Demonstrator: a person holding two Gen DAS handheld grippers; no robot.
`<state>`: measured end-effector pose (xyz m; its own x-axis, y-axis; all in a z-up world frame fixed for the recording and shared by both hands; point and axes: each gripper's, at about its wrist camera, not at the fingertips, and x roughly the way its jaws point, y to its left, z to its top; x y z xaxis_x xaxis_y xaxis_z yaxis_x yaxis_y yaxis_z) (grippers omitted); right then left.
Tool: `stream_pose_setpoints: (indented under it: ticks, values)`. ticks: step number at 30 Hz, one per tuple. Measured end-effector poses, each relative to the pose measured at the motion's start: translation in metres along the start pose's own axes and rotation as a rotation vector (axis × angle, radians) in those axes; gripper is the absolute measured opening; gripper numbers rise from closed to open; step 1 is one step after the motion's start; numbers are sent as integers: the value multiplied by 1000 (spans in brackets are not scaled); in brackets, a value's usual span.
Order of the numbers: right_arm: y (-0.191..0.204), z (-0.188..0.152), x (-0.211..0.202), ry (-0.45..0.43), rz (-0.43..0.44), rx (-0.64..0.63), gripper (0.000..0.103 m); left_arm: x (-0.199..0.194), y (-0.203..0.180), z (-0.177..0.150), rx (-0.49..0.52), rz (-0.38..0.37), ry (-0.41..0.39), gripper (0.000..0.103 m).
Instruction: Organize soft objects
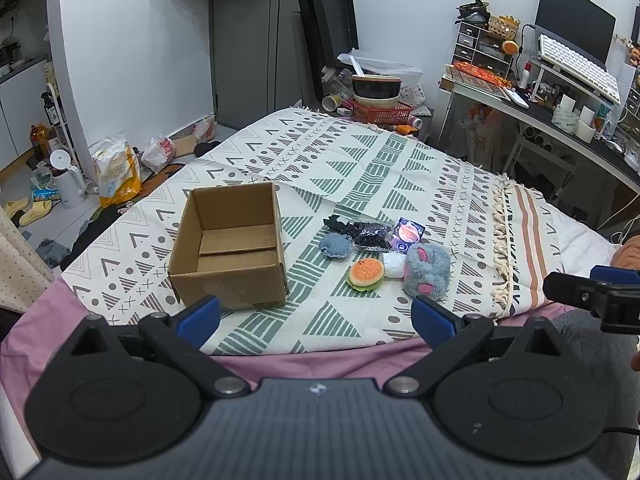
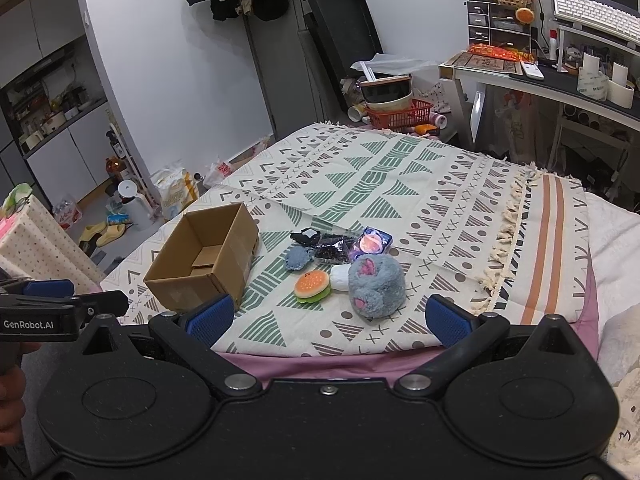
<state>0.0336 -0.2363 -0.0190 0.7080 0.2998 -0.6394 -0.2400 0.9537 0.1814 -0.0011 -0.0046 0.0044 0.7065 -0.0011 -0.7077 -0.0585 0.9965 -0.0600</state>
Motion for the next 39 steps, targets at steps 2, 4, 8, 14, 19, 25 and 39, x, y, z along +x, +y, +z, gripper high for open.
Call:
stream_pose_setpoints:
  ticks: [2, 4, 8, 14, 19, 25, 39]
  values:
    - [0, -1, 0, -1, -1, 0, 103, 0, 0, 0, 1, -1, 0, 101]
    - [0, -1, 0, -1, -1, -1, 103, 0, -1, 0, 3, -1, 0, 101]
    - [0, 0, -1, -2, -2, 0, 103, 0, 0, 1, 0, 0, 0, 101]
    - [-1, 0, -2, -8, -4, 1, 103, 0, -1, 1, 0, 0, -2, 101]
    - [-1, 0, -3, -16, -3, -1, 103, -1, 0, 1, -1, -1, -2, 101]
    - [1, 0, -4, -19, -3, -3, 103, -1, 0, 2, -1, -1, -3, 101]
    - [1, 0, -5, -25, -1, -3, 103, -7, 4, 8, -16, -2, -27, 101]
